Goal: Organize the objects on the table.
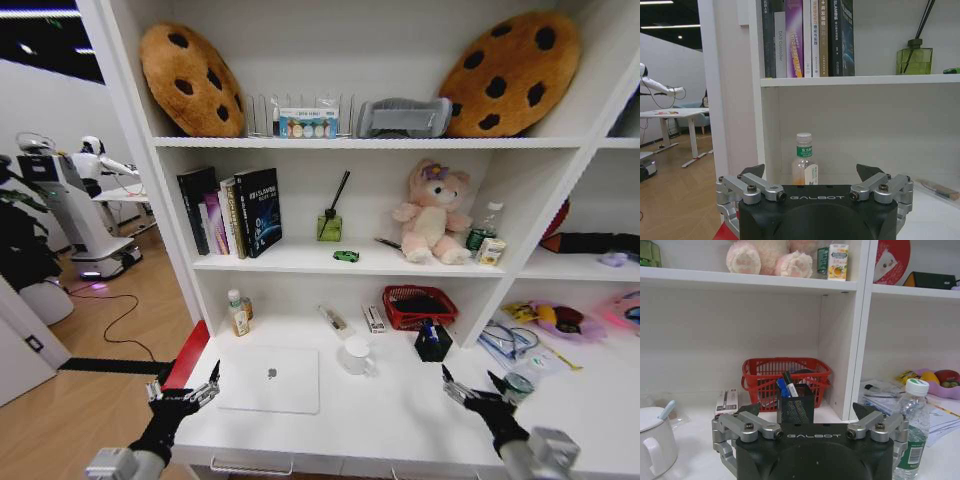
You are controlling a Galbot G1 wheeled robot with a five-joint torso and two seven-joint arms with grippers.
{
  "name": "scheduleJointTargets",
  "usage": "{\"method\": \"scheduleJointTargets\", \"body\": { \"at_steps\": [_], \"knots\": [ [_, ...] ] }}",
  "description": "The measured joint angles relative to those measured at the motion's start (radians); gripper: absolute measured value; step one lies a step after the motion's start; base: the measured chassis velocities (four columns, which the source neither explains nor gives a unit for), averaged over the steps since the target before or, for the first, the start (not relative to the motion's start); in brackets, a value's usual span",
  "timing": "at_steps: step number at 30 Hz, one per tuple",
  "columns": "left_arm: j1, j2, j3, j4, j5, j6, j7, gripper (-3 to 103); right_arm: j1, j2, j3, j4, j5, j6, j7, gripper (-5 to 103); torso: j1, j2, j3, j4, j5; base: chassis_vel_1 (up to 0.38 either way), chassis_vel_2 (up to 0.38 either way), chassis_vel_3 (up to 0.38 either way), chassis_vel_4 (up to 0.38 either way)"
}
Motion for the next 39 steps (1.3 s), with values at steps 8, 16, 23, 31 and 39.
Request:
{"method": "scheduleJointTargets", "body": {
  "at_steps": [8,16,23,31,39],
  "knots": [
    [0.0,0.0,0.0,0.0,0.0,0.0,0.0,100,-0.031,0.054,-0.029,0.062,-0.026,0.075,-0.014,100,0.0,0.0,0.0,0.0003,-0.0001,0.0,0.0,0.0,0.0],
    [0.0,0.0,0.0,0.0,0.0,0.0,0.0,100,0.019,0.064,-0.07,0.086,-0.059,0.078,-0.002,100,0.0,0.0,0.0,0.0003,0.0,-0.027,-0.062,0.03,0.061],
    [0.0,0.0,0.0,0.0,0.0,0.0,0.0,100,0.002,0.078,-0.089,0.064,-0.085,0.123,0.001,100,0.0,0.0,0.0,0.0,-0.0006,-0.127,-0.219,0.139,0.196],
    [0.0,0.0,0.0,0.0,0.0,0.0,0.0,100,-0.009,0.076,-0.091,0.015,-0.112,0.182,-0.01,100,0.0,0.0,0.0,0.0001,0.0004,-0.225,-0.291,0.243,0.278],
    [0.0,0.0,0.0,0.0,0.0,0.0,0.0,100,0.02,0.075,-0.114,-0.001,-0.154,0.208,-0.018,100,0.0,0.0,0.0,0.0005,0.0009,-0.324,-0.331,0.336,0.321]
  ]
}}
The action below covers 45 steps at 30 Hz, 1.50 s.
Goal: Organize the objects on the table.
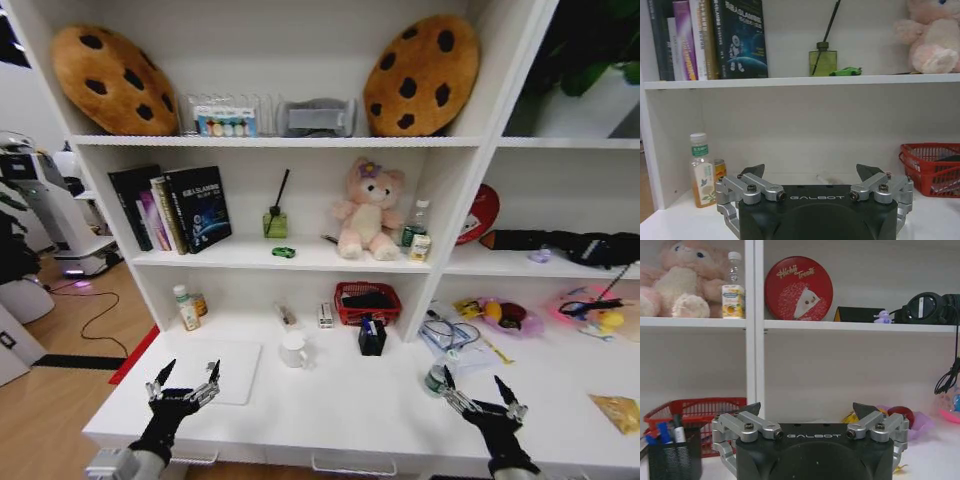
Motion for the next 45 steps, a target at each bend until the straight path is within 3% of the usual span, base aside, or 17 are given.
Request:
{"method": "scheduleJointTargets", "body": {
  "at_steps": [12,19,45],
  "knots": [
    [0.0,0.0,0.0,0.0,0.0,0.0,0.0,100,-0.087,0.003,-0.114,0.015,-0.145,0.074,-0.055,100,0.0,0.0,0.0,-0.0003,-0.0013,-0.096,-0.12,0.122,0.096],
    [0.0,0.0,0.0,0.0,0.0,0.0,0.0,100,-0.117,0.016,-0.111,-0.015,-0.191,0.132,-0.054,100,0.0,0.0,0.0,-0.0004,-0.0009,0.05,0.043,-0.048,-0.044],
    [0.0,0.0,0.0,0.0,0.0,0.0,0.0,100,-0.099,0.021,-0.092,-0.041,-0.181,0.169,-0.014,100,0.0,0.0,0.0,-0.0005,-0.0003,0.04,-0.039,-0.046,0.045]
  ]
}}
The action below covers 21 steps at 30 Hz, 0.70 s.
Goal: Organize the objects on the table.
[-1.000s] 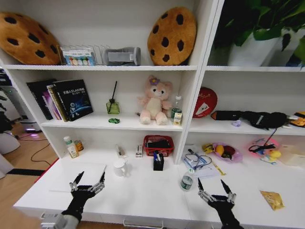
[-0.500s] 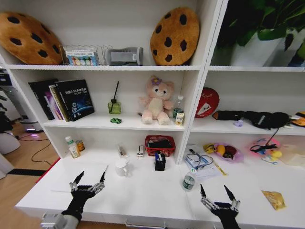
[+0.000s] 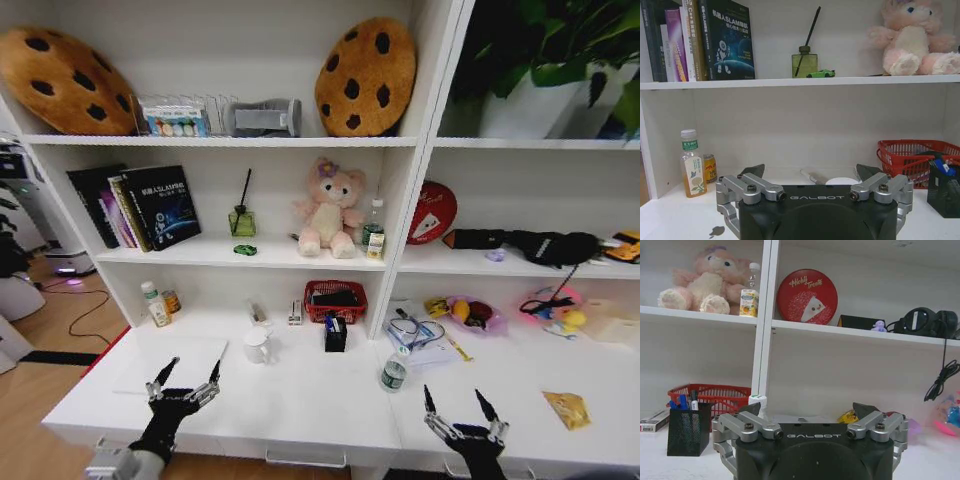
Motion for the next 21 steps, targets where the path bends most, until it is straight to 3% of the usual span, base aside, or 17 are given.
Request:
{"method": "scheduleJointTargets", "body": {
  "at_steps": [4,6,8,10,11,13,16,21],
  "knots": [
    [0.0,0.0,0.0,0.0,0.0,0.0,0.0,100,0.038,-0.004,0.008,0.002,0.046,-0.069,-0.007,100,-0.001,0.001,-0.001,0.0005,-0.0004,0.105,-0.042,-0.106,0.132],
    [0.0,0.0,0.0,0.0,0.0,0.0,0.0,100,0.108,-0.009,0.023,0.005,0.105,-0.158,-0.015,100,-0.001,0.001,0.0,-0.0005,0.0,0.001,0.003,-0.061,0.006],
    [0.0,0.0,0.0,0.0,0.0,0.0,0.0,100,0.131,-0.013,0.028,0.005,0.124,-0.186,-0.016,100,-0.001,0.001,0.0,-0.0004,0.0,-0.019,-0.01,-0.03,-0.011],
    [0.0,0.0,0.0,0.0,0.0,0.0,0.0,100,0.254,-0.047,0.045,0.005,0.247,-0.364,-0.01,100,0.0,0.0,0.0,0.0003,-0.0003,0.0,0.0,0.0,0.0],
    [0.0,0.0,0.0,0.0,0.0,0.0,0.0,100,0.254,-0.047,0.045,0.005,0.247,-0.364,-0.01,100,0.0,0.0,0.0,0.0003,-0.0003,0.0,0.0,0.0,0.0],
    [0.0,0.0,0.0,0.0,0.0,0.0,0.0,100,0.34,-0.084,0.049,0.0,0.332,-0.488,-0.011,100,0.001,0.0,0.0,0.001,-0.0004,-0.024,0.063,0.065,-0.022],
    [0.0,0.0,0.0,0.0,0.0,0.0,0.0,100,0.371,-0.11,0.04,-0.013,0.35,-0.532,-0.058,100,0.001,0.0,0.0,0.0006,-0.0005,-0.011,0.043,0.037,-0.02],
    [0.0,0.0,0.0,0.0,0.0,0.0,0.0,100,0.356,-0.118,0.013,-0.031,0.315,-0.517,-0.148,100,0.0,0.0,0.0,-0.0001,-0.0005,0.0,0.0,0.0,0.0]
  ]
}}
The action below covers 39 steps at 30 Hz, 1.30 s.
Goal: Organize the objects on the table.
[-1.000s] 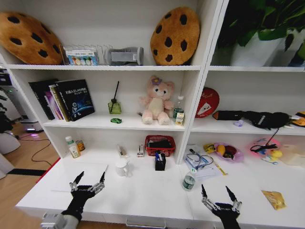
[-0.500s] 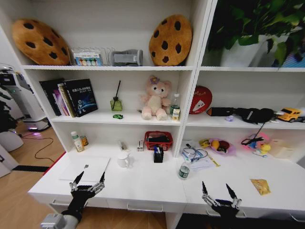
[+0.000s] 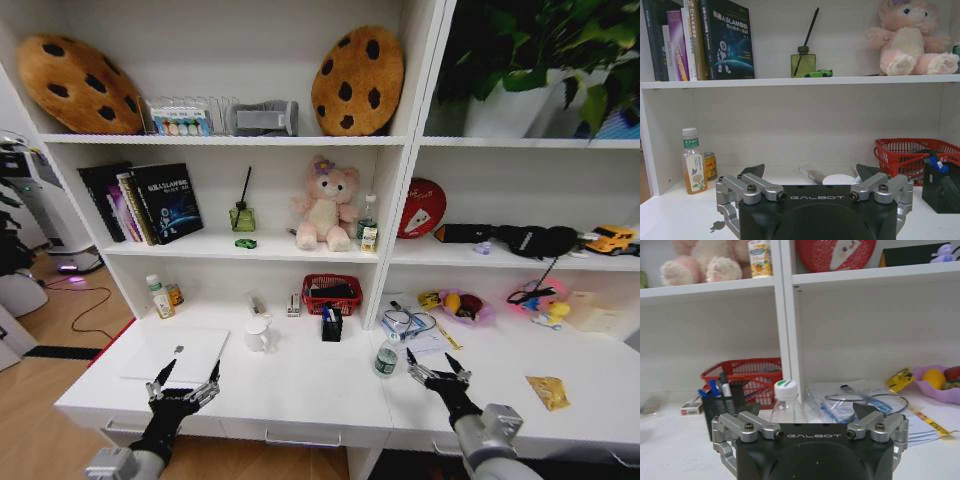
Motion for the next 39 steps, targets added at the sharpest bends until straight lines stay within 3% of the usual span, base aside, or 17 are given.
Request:
{"method": "scheduleJointTargets", "body": {
  "at_steps": [4,10,23,39],
  "knots": [
    [0.0,0.0,0.0,0.0,0.0,0.0,0.0,100,0.017,0.005,-0.009,-0.045,-0.057,0.028,-0.043,100,0.0,0.0,0.0,0.0,0.0,0.0,0.0,0.0,0.0],
    [0.0,0.0,0.0,0.0,0.0,0.0,0.0,100,0.088,-0.02,-0.011,-0.13,-0.083,0.03,-0.046,100,0.0,0.0,0.0,0.0004,0.0001,0.0,0.0,0.0,0.0],
    [0.0,0.0,0.0,0.0,0.0,0.0,0.0,100,0.253,-0.136,-0.08,-0.284,-0.062,0.027,-0.079,100,0.0,0.0,0.0,0.0003,0.0003,0.0,0.0,0.0,0.0],
    [0.0,0.0,0.0,0.0,0.0,0.0,0.0,100,0.369,-0.137,-0.188,-0.394,-0.019,0.031,-0.095,101,0.0,0.0,0.0,0.0004,0.0002,0.0,0.0,0.0,0.0]
  ]
}}
